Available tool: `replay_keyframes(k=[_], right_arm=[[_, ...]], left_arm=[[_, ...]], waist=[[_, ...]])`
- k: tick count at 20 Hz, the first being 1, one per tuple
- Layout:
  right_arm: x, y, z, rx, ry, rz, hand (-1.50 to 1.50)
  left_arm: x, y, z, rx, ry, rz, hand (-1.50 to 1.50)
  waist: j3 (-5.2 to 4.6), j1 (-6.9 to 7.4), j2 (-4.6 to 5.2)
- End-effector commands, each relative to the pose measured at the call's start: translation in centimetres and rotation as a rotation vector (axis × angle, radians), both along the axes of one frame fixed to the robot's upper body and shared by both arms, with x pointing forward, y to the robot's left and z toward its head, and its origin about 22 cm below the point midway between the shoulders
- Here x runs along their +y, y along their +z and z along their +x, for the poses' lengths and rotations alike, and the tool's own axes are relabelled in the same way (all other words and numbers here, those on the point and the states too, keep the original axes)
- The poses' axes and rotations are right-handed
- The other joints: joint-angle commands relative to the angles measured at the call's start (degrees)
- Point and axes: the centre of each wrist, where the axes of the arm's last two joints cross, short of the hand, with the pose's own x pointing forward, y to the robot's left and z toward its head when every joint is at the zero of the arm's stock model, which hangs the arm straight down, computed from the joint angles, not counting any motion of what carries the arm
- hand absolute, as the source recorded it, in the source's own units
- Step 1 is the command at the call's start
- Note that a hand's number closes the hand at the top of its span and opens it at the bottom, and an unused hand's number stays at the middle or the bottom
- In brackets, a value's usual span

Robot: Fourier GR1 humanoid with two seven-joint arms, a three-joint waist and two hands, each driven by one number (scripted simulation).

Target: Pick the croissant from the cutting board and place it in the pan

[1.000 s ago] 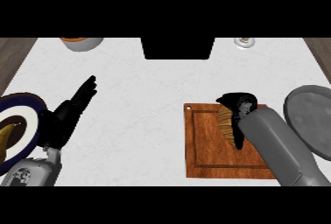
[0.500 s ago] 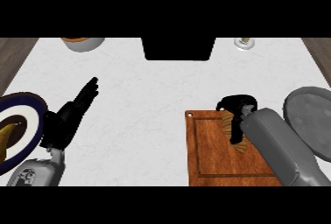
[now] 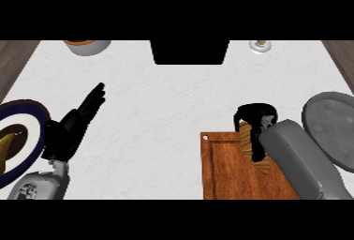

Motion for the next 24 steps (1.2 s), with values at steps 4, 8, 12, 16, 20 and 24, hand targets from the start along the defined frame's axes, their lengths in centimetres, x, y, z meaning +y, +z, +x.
replay_keyframes(k=[4,8,12,16,20,24], right_arm=[[-0.7,1.1,-6.5,-0.322,0.034,0.233,1.5],[-2.4,2.4,-10.3,-0.493,0.053,0.369,1.5],[-4.5,6.7,-13.2,-0.768,0.088,0.439,1.5],[-5.4,9.8,-17.3,-0.991,0.077,0.534,1.5],[-7.1,10.9,-22.5,-1.053,0.007,0.582,1.5],[-9.1,10.8,-26.2,-1.112,-0.134,0.593,1.5]], left_arm=[[2.4,-0.5,-0.8,0.029,0.096,0.017,0.0],[3.6,-1.6,-2.1,0.06,0.15,-0.003,0.0],[4.3,-0.5,-1.9,0.037,0.163,0.015,0.0],[4.5,-1.2,-2.4,0.041,0.168,0.003,0.0],[3.5,-1.4,-3.0,0.04,0.136,0.003,0.0],[1.8,-0.3,-2.2,0.025,0.11,-0.009,0.0]], waist=[[0.33,-5.74,-1.83],[0.36,-8.76,-2.92],[0.42,-9.85,-3.05],[0.4,-9.67,-2.32],[0.44,-8.2,-1.47],[0.45,-5.15,-0.54]])
